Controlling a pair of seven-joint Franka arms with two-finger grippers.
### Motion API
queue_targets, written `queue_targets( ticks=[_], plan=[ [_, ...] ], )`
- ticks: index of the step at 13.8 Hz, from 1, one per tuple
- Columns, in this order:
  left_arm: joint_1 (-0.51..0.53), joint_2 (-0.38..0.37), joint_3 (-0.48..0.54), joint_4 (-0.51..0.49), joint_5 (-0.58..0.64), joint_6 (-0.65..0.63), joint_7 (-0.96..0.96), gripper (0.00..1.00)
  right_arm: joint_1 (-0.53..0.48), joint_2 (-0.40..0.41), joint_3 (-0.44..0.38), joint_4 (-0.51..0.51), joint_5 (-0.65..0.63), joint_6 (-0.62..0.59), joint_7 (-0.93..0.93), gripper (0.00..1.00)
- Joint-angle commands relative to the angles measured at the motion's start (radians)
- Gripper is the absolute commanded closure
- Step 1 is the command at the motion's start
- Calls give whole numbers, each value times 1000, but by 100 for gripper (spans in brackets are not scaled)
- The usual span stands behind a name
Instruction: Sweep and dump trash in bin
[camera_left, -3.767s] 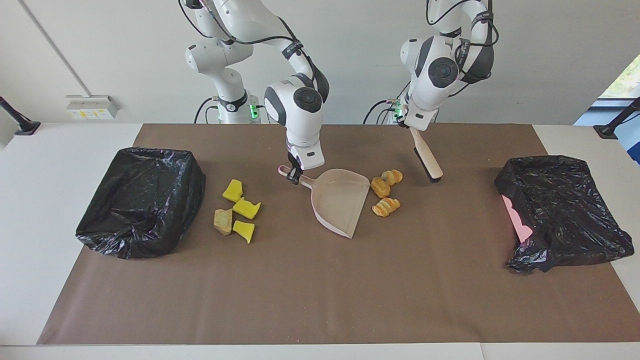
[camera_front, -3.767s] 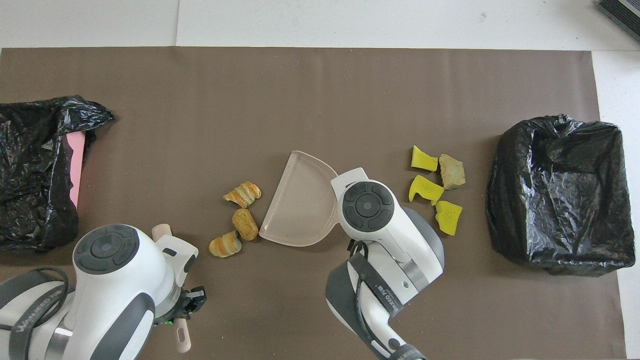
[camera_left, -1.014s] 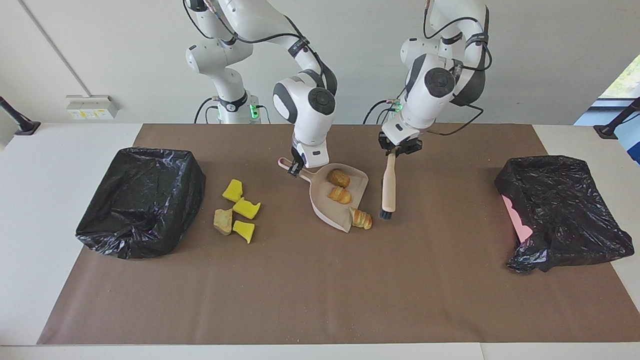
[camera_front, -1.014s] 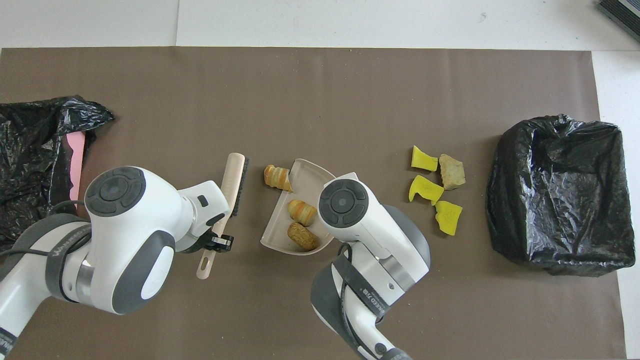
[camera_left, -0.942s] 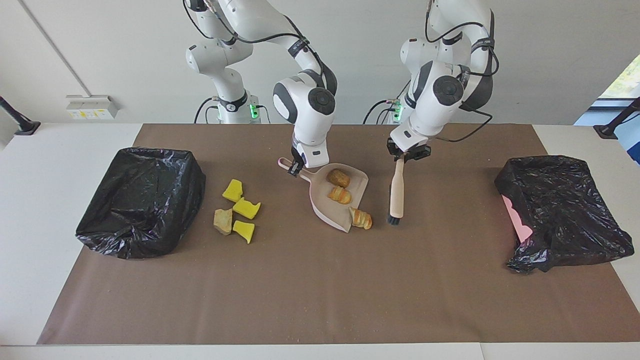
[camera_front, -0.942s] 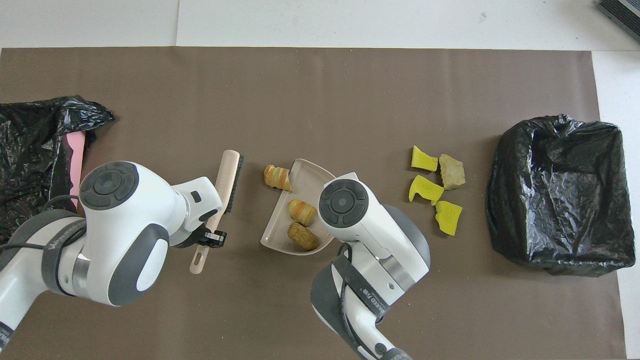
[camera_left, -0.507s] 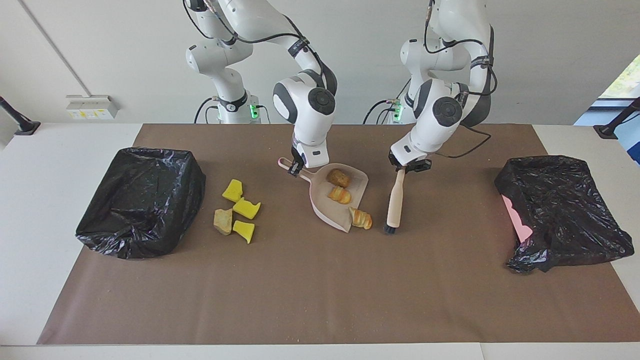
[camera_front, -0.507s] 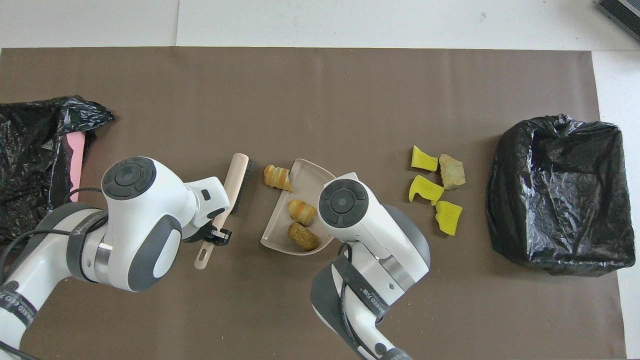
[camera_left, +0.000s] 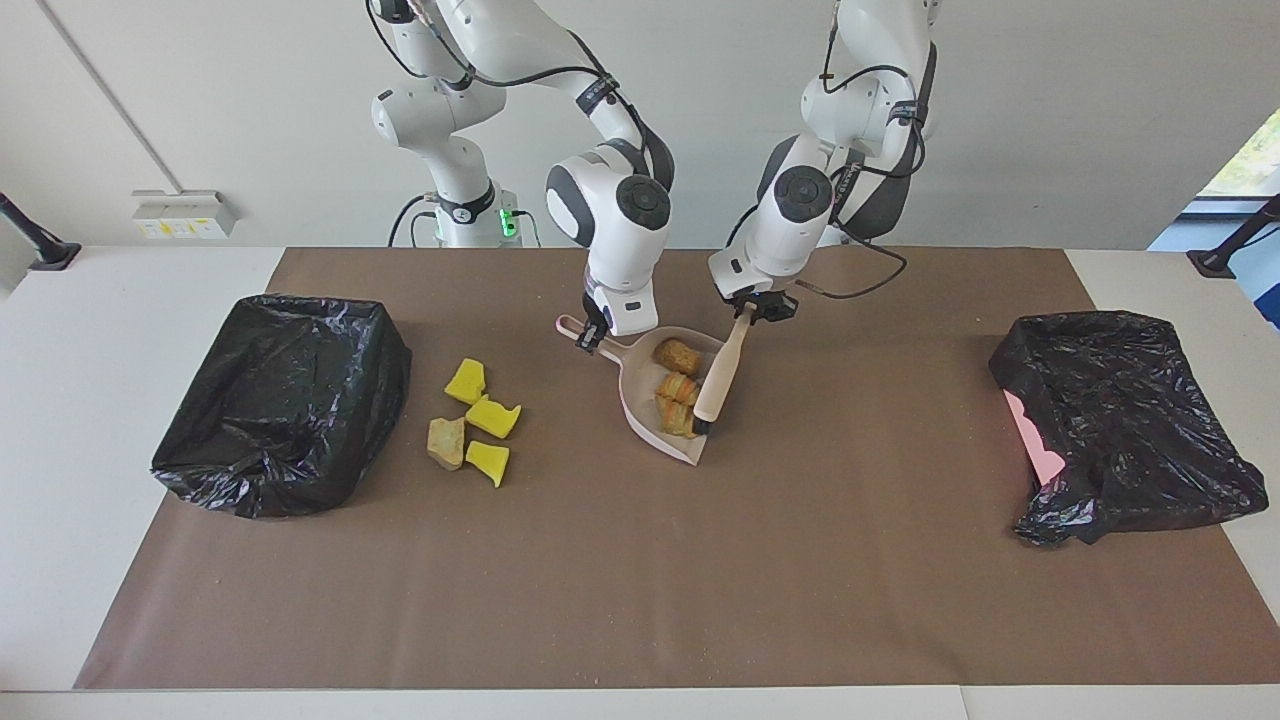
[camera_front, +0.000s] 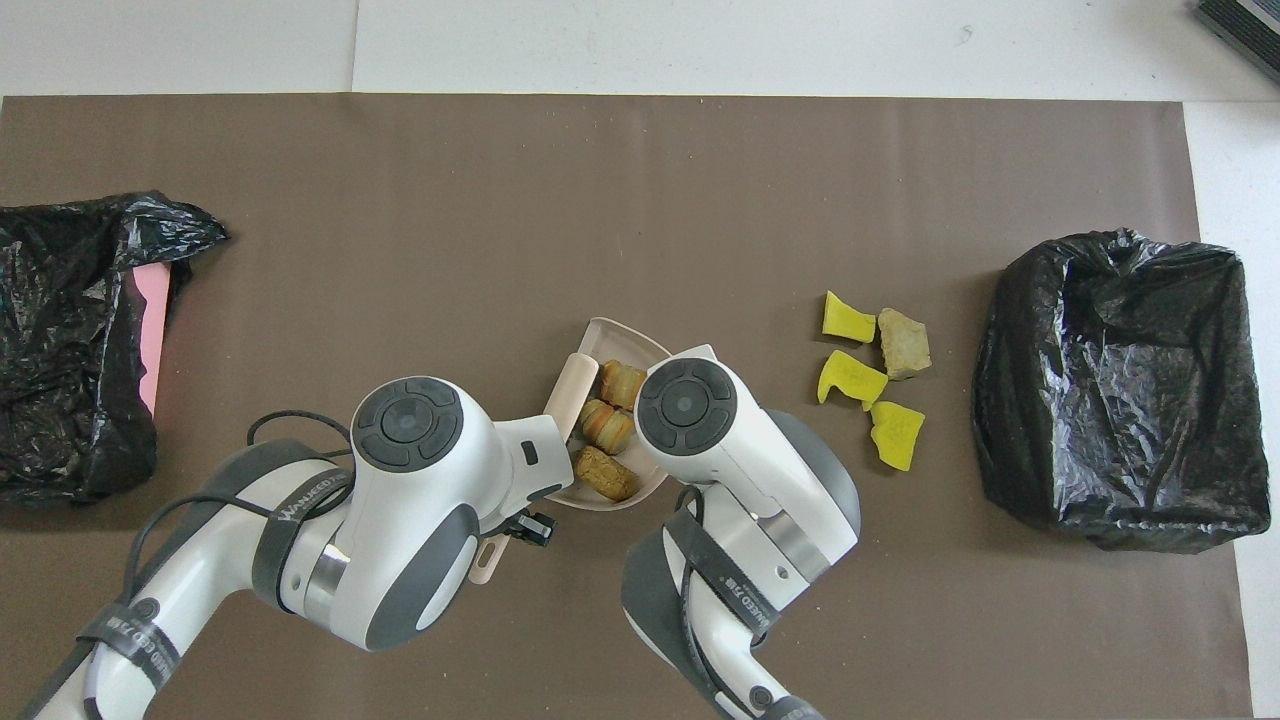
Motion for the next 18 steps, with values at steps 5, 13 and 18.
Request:
queue_targets(
  ticks=[5, 13, 18],
  plan=[
    [49, -91, 26, 33, -9, -117, -133, 100, -1, 1, 3, 5, -21, -11, 29, 100],
    [-31, -236, 14, -187, -1, -11, -510, 100, -14, -13, 3, 14, -21, -15, 20, 100],
    [-144, -275, 11, -253, -1, 43, -712, 100, -157, -148, 0, 20, -21, -110, -106, 100]
  ],
)
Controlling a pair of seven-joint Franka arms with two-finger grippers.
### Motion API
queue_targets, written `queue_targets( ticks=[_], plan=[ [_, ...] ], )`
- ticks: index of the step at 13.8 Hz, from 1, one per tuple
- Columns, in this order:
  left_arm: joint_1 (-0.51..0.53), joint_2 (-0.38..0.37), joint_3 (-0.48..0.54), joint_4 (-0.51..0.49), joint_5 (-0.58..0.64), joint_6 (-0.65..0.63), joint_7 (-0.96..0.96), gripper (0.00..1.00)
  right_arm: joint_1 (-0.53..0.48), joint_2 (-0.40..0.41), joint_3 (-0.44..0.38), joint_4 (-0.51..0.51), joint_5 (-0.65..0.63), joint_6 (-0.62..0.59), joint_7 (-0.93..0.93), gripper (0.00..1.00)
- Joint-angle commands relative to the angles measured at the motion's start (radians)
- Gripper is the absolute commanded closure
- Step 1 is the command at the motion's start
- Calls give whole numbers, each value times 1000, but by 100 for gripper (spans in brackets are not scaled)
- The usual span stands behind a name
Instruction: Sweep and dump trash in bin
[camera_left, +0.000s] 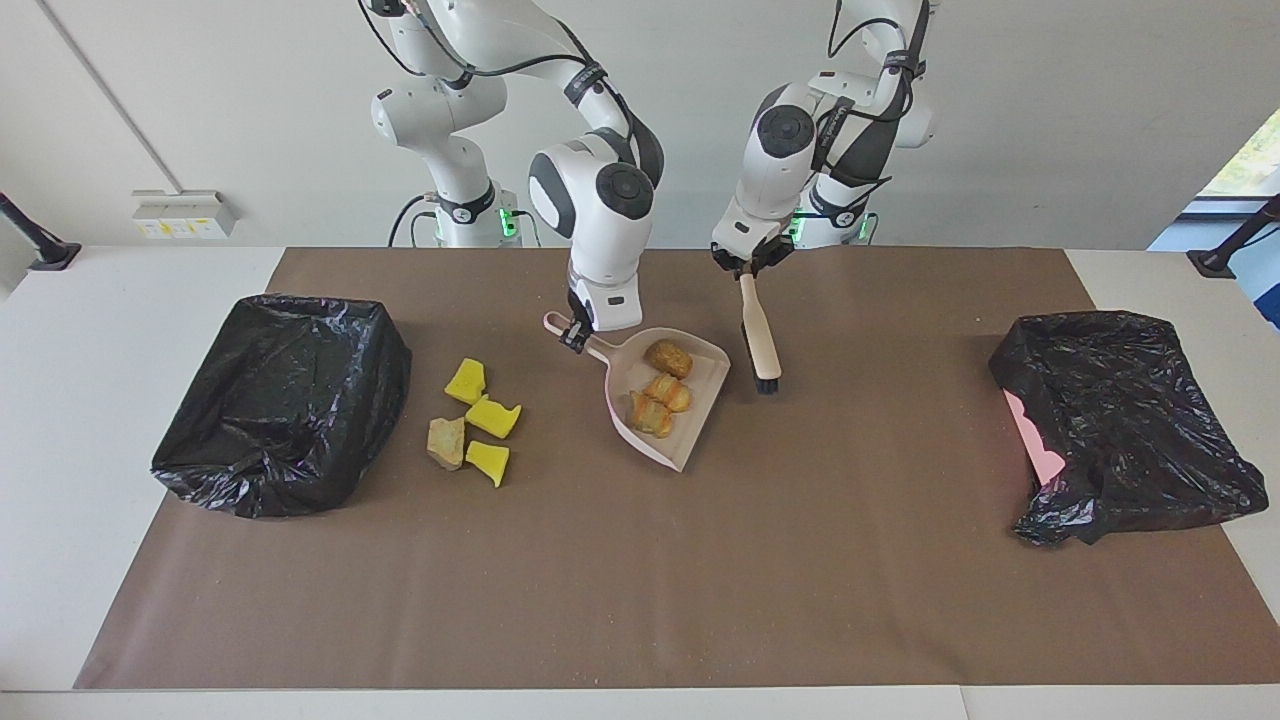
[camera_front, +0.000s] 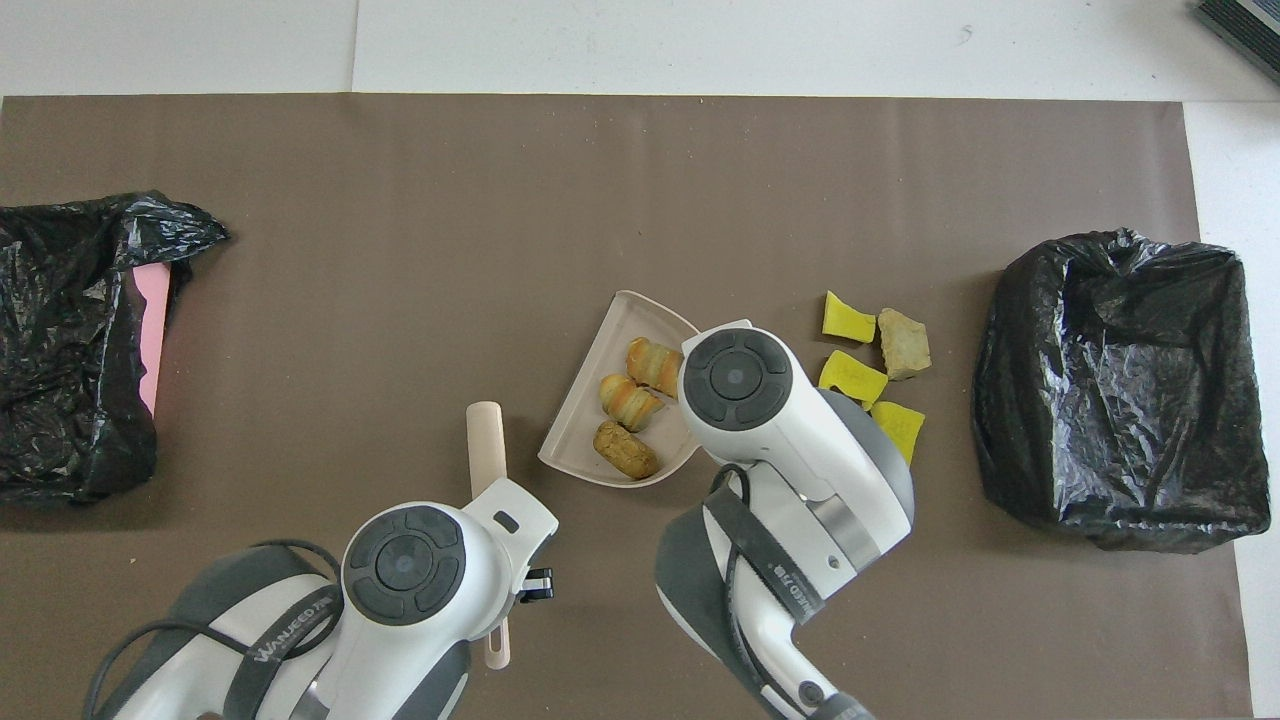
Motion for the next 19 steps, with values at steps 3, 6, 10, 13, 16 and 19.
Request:
queue_targets(
  ticks=[3, 6, 10, 13, 16, 19],
  plan=[
    [-132, -50, 5, -86, -6, 100, -143, 100, -208, -159, 0, 1, -17, -101, -176, 100],
    [-267, -33, 5, -98, -41, 130, -232, 100, -358, -200, -4, 24, -26, -115, -312, 100],
    [-371, -25, 4, -125, -137, 172, -260, 100, -558, -179, -2, 67, -75, -76, -522, 100],
    [-434, -16, 5, -164, -167, 276, -269, 100, -696, -176, -4, 64, -139, -20, -697, 100],
    [-437, 4, 4, -166, -182, 299, -274, 100, -829, -177, -2, 52, -222, 72, -886, 100],
    [-453, 38, 5, -160, -182, 316, -275, 96, -851, -170, -2, -1, -418, 134, -918, 100]
  ],
)
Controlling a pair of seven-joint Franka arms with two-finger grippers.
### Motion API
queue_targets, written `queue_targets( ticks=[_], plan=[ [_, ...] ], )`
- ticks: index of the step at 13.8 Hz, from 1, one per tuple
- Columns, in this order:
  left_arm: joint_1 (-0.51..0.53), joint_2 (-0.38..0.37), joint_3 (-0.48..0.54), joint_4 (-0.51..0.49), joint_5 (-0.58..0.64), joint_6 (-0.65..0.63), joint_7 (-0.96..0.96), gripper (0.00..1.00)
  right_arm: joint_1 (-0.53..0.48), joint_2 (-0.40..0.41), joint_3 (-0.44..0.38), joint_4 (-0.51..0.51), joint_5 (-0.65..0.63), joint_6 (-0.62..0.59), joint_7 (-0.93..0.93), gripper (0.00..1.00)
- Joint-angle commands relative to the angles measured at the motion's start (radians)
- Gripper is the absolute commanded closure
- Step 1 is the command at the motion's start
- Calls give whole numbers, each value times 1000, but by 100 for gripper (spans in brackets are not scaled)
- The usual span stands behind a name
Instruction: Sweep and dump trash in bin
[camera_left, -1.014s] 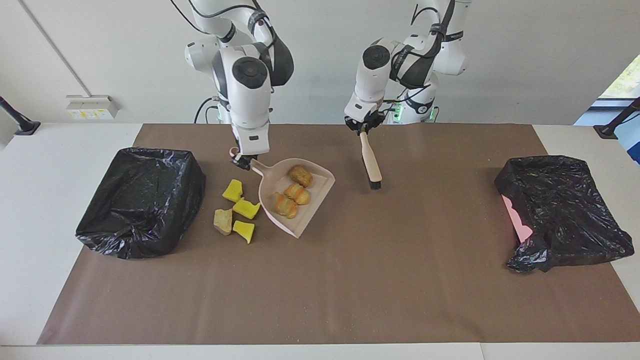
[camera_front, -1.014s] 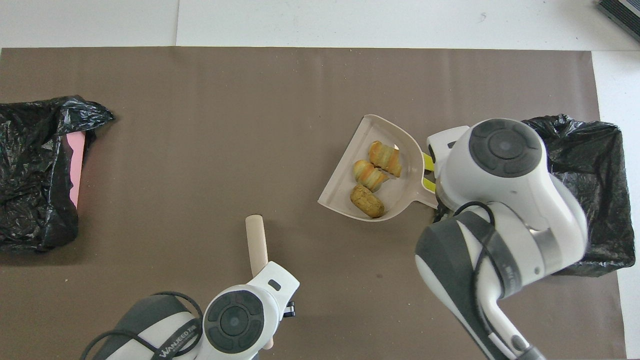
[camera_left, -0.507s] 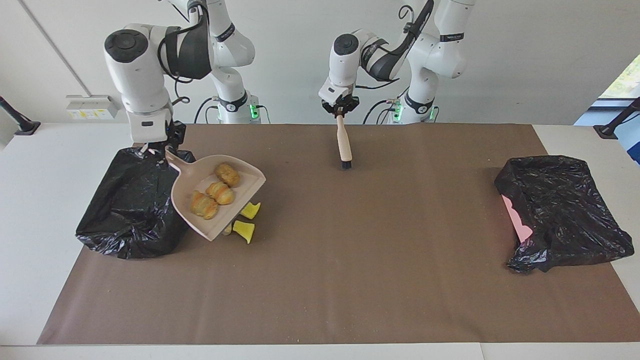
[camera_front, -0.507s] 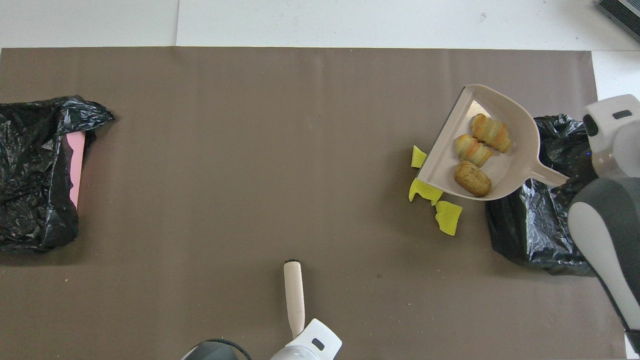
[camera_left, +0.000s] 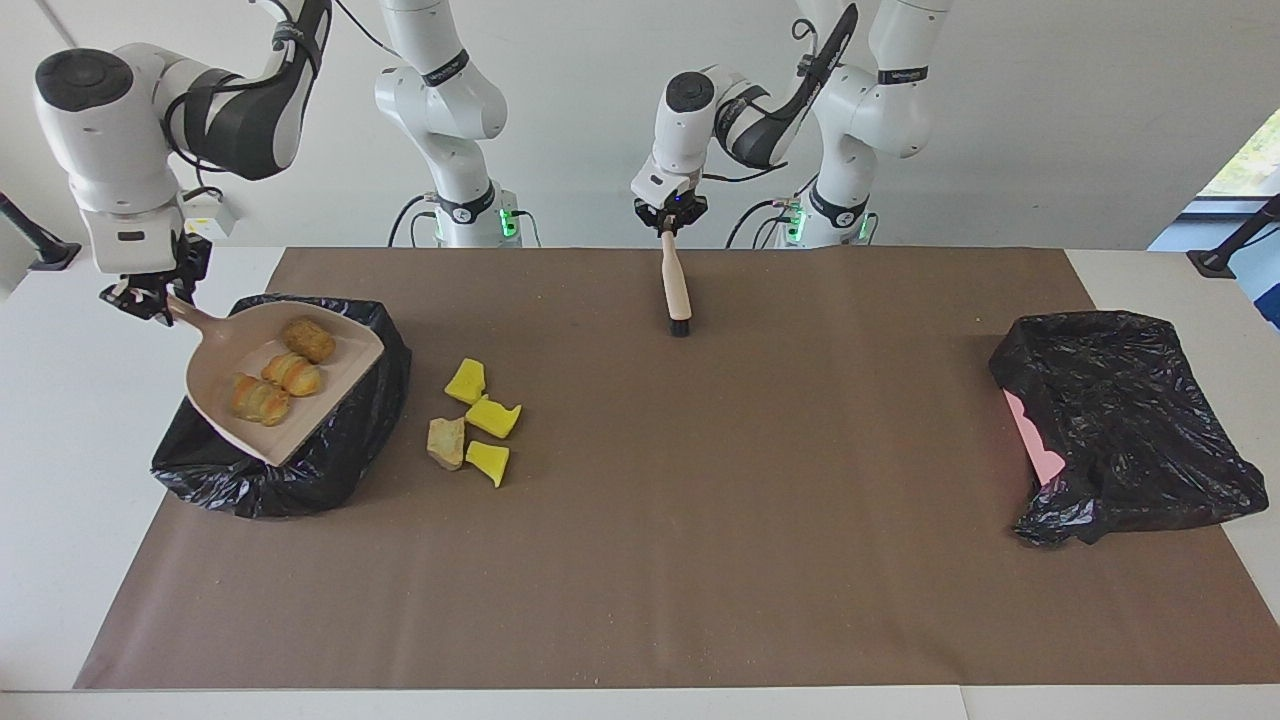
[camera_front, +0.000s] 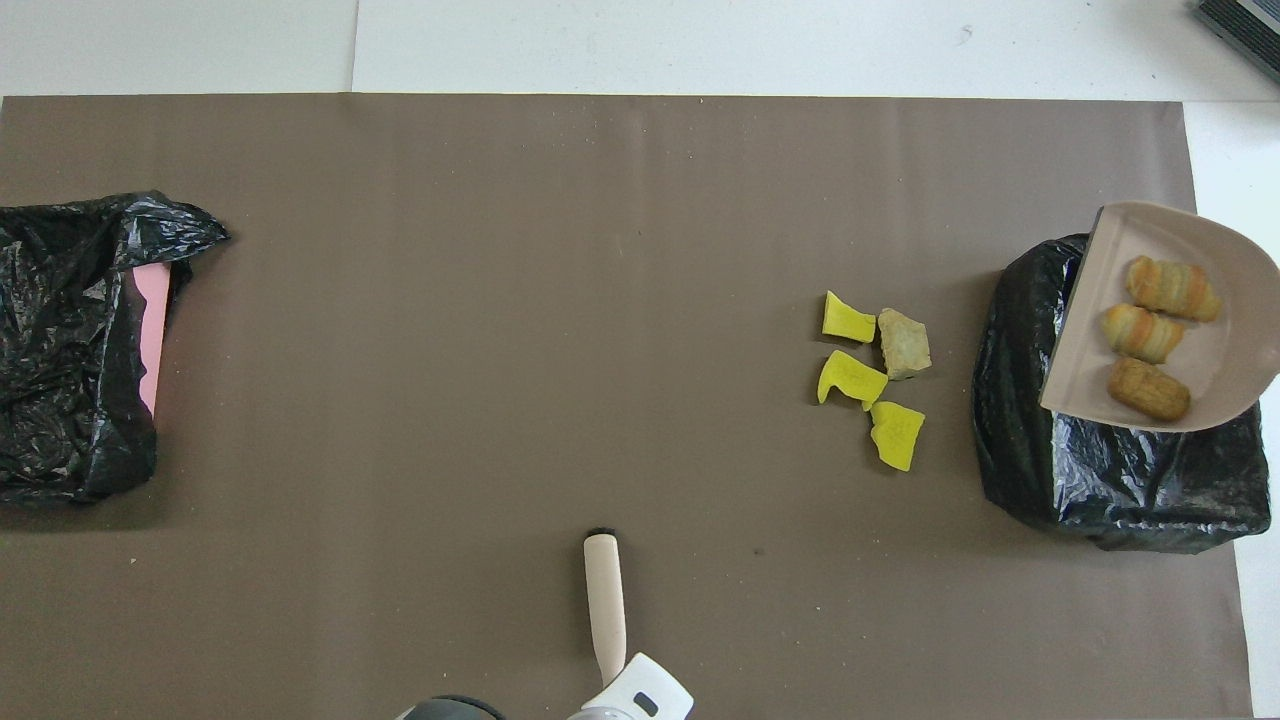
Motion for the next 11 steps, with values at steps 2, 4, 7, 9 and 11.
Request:
queue_targets(
  ticks=[2, 4, 7, 9, 11],
  plan=[
    [-17, 29, 19, -1, -18, 16, 2, 29, -6, 15, 18, -69, -201, 71, -27, 100],
    [18, 28, 24, 21, 0, -3, 27, 0, 12, 13, 21, -71, -282, 70, -76, 100],
    [194, 29, 22, 160, 87, -195, 177, 0, 18, 13, 30, -71, -351, 65, -150, 100],
    [312, 22, 28, 260, 181, -263, 275, 0, 26, 9, 32, -71, -403, 56, -174, 100],
    [467, 20, 30, 417, 186, -382, 452, 0, 43, 1, 32, -74, -445, 51, -209, 100]
  ],
)
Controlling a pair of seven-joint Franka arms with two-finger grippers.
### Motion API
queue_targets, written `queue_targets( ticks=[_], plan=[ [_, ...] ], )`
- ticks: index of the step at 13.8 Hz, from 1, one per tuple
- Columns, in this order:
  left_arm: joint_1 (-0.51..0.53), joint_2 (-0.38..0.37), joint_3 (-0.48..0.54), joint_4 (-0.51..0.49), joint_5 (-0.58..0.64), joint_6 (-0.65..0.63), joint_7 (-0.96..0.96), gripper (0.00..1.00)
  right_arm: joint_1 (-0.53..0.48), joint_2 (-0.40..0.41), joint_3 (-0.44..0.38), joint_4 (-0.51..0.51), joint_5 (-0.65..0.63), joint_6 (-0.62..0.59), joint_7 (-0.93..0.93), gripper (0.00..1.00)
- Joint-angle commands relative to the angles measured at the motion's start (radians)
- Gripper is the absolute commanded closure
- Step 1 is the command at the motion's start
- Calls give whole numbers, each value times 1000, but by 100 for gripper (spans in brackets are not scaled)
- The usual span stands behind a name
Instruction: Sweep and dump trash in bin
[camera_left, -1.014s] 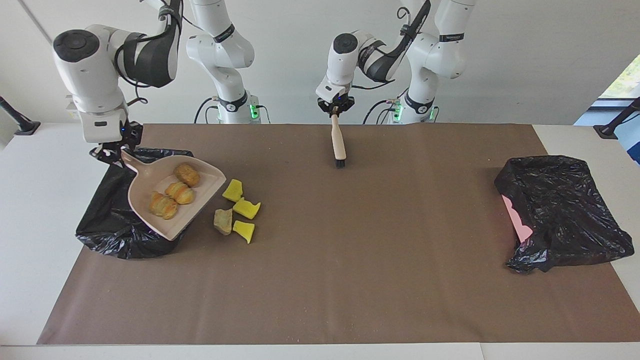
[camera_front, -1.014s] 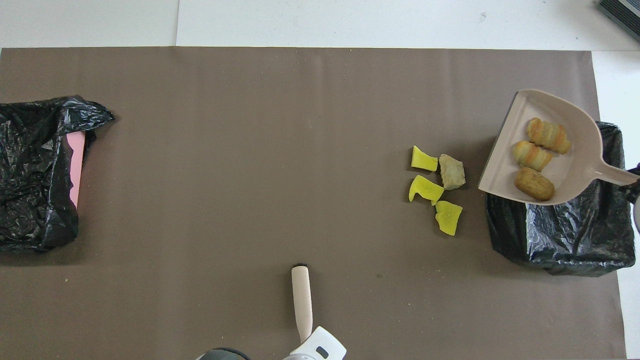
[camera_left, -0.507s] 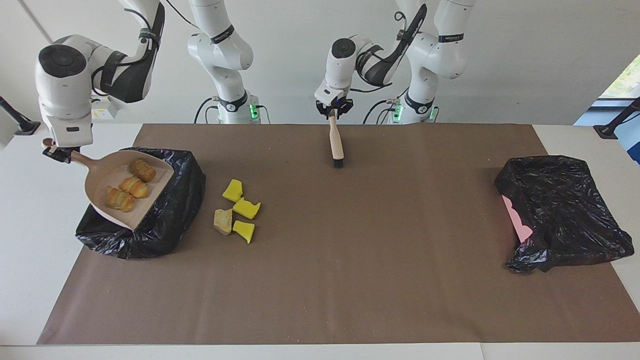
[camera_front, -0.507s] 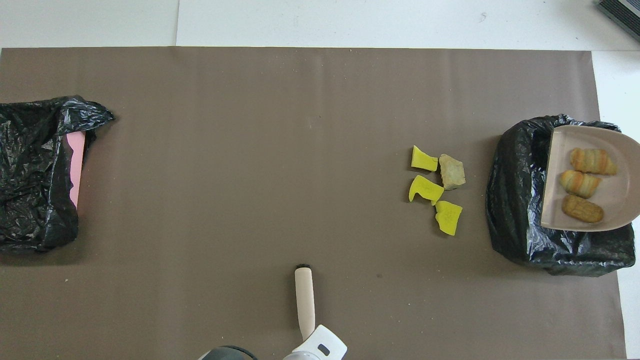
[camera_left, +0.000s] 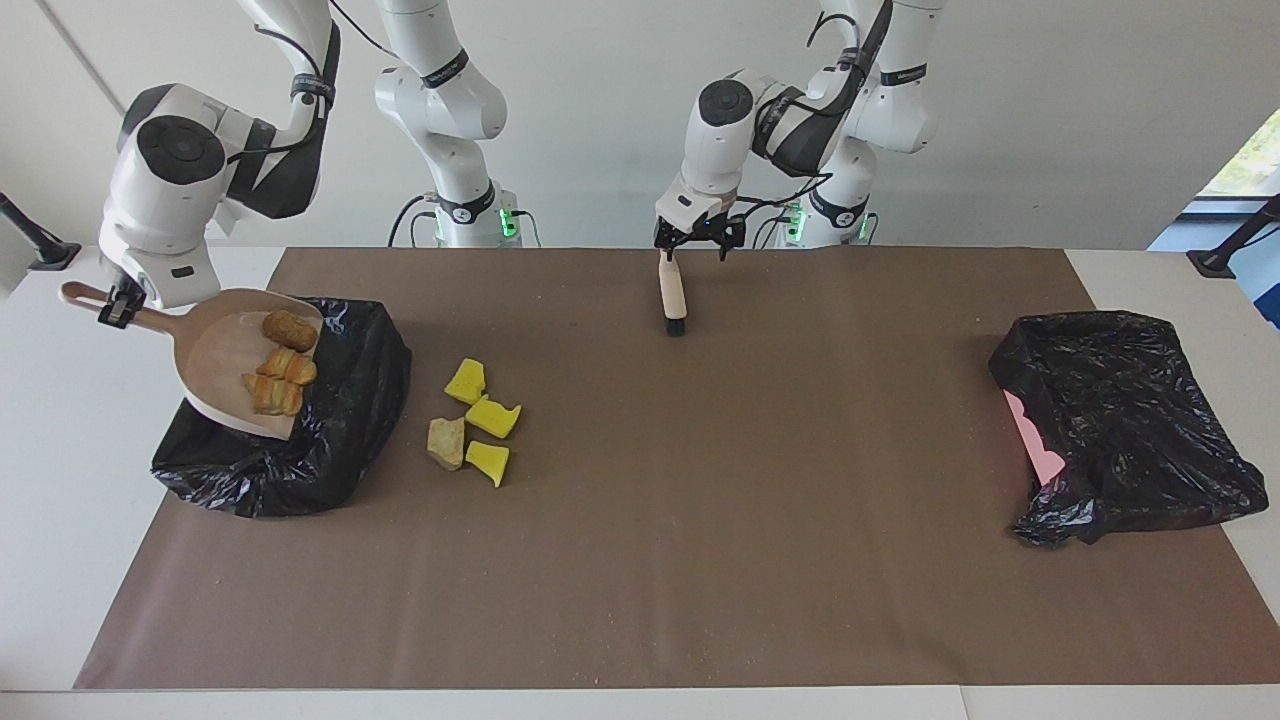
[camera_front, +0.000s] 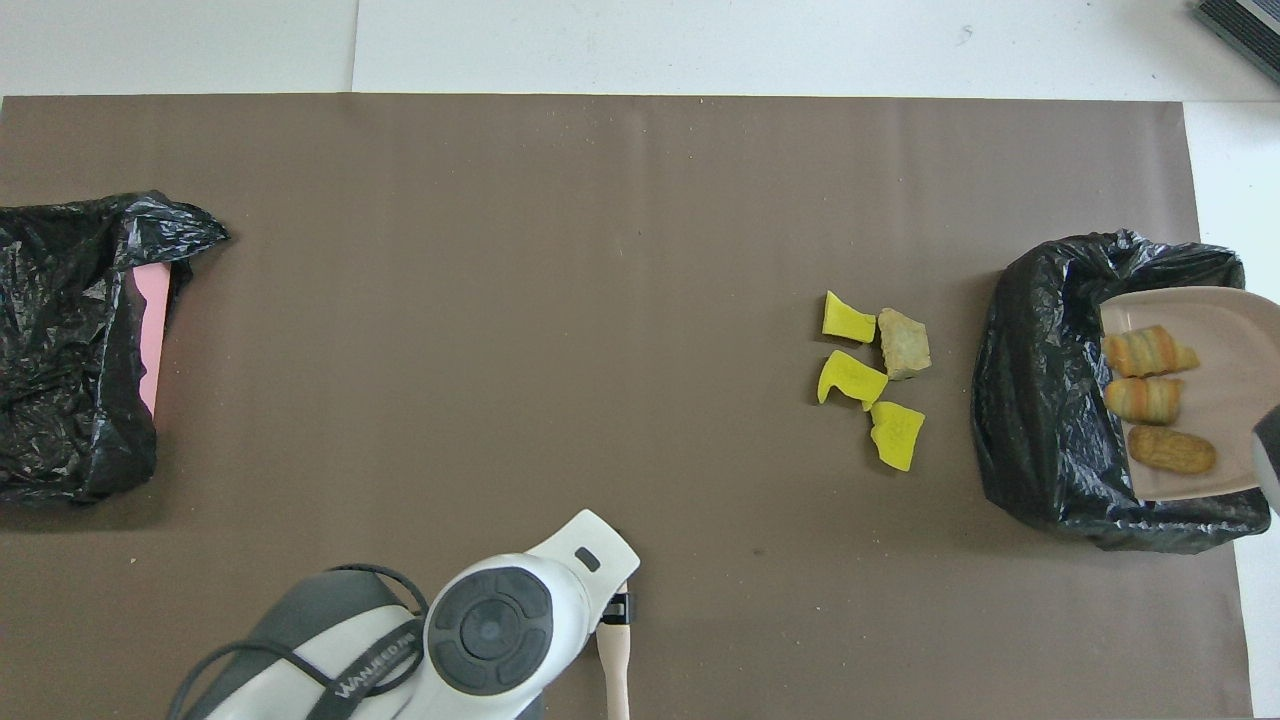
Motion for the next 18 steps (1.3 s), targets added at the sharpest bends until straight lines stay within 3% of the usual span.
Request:
queue_targets(
  ticks=[1, 5, 8, 12, 15, 18],
  plan=[
    [170, 12, -9, 221, 22, -181, 197, 0, 8, -31, 4, -13, -56, -9, -62, 100],
    [368, 13, -8, 443, 49, -313, 390, 0, 55, -77, 4, -21, -142, -89, 28, 100],
    [491, 27, -8, 620, 147, -445, 513, 0, 55, -149, 4, -18, -142, -107, 2, 100],
    [568, 94, -3, 755, 187, -551, 641, 0, 66, -187, 7, -13, -104, -155, 2, 100],
    [574, 130, 3, 792, 177, -569, 641, 0, 72, -215, 20, 42, 111, -246, 42, 100],
    [573, 119, 24, 791, 175, -568, 641, 0, 101, -215, 73, 59, 236, -294, 238, 100]
  ],
)
